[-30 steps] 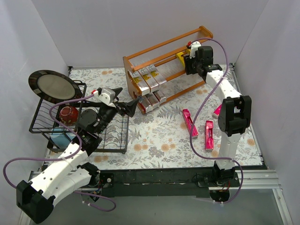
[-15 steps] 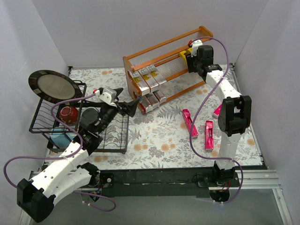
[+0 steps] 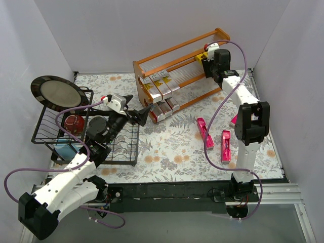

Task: Place and organize the toothpastes onto the shelf

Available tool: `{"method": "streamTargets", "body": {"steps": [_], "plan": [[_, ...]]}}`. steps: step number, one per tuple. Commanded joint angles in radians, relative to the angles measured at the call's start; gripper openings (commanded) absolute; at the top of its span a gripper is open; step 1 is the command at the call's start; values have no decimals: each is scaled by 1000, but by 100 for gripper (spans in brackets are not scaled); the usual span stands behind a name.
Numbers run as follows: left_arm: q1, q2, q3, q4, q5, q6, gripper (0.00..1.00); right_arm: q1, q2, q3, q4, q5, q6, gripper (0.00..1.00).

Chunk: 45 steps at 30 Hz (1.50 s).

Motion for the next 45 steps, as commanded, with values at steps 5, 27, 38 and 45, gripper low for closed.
{"method": "streamTargets", "body": {"steps": [5, 27, 38, 45], "plan": [[-3, -11, 0, 2, -11, 17, 98, -5, -36, 2, 121, 43, -40, 61], [-3, -20, 2, 1, -11, 19, 98, 6, -197, -159, 178, -182, 37, 61], [-3, -17, 2, -1, -11, 19, 98, 15, -128, -127, 136, -385, 98, 61], [-3, -17, 2, -2, -13, 22, 98, 14, -45, -61, 112, -298, 100, 62]]}}
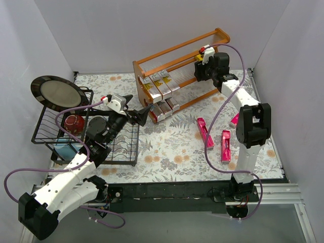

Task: Place and organize the toothpastes onto the shelf

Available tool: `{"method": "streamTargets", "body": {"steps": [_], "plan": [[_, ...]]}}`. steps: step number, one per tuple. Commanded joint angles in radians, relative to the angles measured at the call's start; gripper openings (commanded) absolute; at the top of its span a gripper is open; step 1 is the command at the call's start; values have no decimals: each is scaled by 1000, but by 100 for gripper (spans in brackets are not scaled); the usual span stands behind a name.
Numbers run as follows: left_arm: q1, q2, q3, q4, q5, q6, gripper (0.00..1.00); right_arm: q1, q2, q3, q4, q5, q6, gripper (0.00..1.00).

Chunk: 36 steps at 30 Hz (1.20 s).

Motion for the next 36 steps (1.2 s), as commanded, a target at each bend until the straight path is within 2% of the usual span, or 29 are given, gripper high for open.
{"method": "streamTargets", "body": {"steps": [1, 8, 17, 21, 28, 36], "plan": [[-3, -15, 2, -2, -10, 16, 98, 0, 39, 71, -3, 56, 10, 62], [-2, -17, 2, 1, -12, 17, 98, -1, 43, 65, 35, 168, 12, 63], [-3, -25, 2, 0, -12, 19, 98, 0, -4, 41, 27, 164, 20, 66], [-3, -25, 3, -2, -13, 19, 98, 5, -47, 35, -23, 93, 21, 68], [-3, -48, 6, 0, -6, 11, 98, 6, -256, -183, -48, 1, 133, 73], [-2, -87, 12, 0, 13, -9, 98, 6, -572, -590, -124, -8, 262, 80]]}}
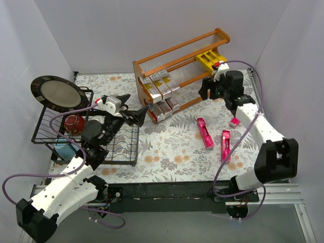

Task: Place and organize the toothpastes onto the shelf

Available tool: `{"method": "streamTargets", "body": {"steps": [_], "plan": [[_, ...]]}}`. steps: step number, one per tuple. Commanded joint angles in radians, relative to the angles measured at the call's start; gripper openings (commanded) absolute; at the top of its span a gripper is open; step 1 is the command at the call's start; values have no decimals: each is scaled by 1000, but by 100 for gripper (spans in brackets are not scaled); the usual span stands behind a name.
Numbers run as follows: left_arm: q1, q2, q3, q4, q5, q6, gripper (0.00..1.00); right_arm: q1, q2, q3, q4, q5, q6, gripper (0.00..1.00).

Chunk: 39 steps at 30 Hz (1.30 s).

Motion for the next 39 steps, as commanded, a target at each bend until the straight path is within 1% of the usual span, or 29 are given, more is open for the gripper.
{"method": "streamTargets", "body": {"steps": [1, 2, 3, 6, 7, 8, 10, 11, 14, 17, 22, 27, 28, 32, 37, 38, 39], "plan": [[-3, -37, 12, 4, 10, -5, 98, 1, -147, -201, -67, -18, 105, 81], [-2, -41, 12, 4, 8, -5, 98, 4, -213, -241, -67, -19, 131, 82], [-3, -44, 12, 2, 8, -7, 98, 2, -247, -327, -67, -22, 149, 82], [-2, -48, 14, 2, 8, -7, 98, 7, -379, -442, -76, -30, 198, 84], [-2, -50, 14, 2, 8, -8, 98, 12, -413, -514, -79, -28, 206, 84], [-2, -47, 14, 2, 7, -8, 98, 16, -477, -545, -87, -24, 211, 84], [-2, -45, 12, 2, 0, -5, 98, 28, -543, -629, -105, -2, 231, 85], [-2, -39, 11, 2, -3, -2, 98, 35, -602, -651, -111, 14, 237, 85], [-2, -30, 11, 1, -7, 1, 98, 53, -710, -728, -142, 60, 273, 85], [-3, -25, 11, 2, -4, -1, 98, 67, -776, -788, -171, 105, 310, 86], [-2, -21, 11, 2, -3, -4, 98, 87, -773, -843, -173, 107, 339, 85], [-2, -25, 9, 5, -4, -4, 98, 131, -692, -857, -121, 146, 346, 82], [-2, -27, 9, 4, -4, -4, 98, 156, -677, -858, -112, 162, 346, 82], [-3, -36, 9, 4, -9, -2, 98, 225, -583, -866, -43, 263, 355, 79], [-2, -44, 9, 5, -13, -1, 98, 334, -508, -860, -10, 386, 404, 75], [-2, -44, 9, 4, -13, -1, 98, 346, -490, -855, -15, 447, 419, 74], [-2, -44, 9, 5, -13, -1, 98, 355, -480, -851, -27, 476, 433, 73]]}}
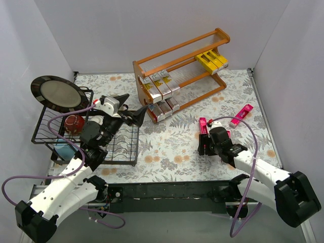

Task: Place and organize the toothpastes onto the shelf

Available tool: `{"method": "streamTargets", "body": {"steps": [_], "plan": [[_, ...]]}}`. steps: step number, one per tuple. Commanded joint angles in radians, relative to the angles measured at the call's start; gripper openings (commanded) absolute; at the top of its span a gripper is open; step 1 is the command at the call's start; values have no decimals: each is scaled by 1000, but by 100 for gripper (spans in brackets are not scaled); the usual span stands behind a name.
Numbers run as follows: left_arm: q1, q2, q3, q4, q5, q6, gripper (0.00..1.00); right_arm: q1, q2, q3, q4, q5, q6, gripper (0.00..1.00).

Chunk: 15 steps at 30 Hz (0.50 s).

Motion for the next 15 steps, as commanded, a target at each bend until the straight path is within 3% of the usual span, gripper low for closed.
{"method": "streamTargets", "body": {"steps": [1, 5, 12, 15], "plan": [[-2, -18, 9, 4, -13, 5, 98, 62, 48, 8, 48, 198, 82, 72], [-2, -19, 9, 5, -15, 6, 98, 77, 55, -15, 79, 273, 105, 65], [-2, -27, 8, 7, -22, 8, 98, 97, 78, -35, 137, 258, 88, 57], [-3, -24, 8, 7, -22, 8, 98, 105, 57, -32, 134, 237, 61, 49]]}}
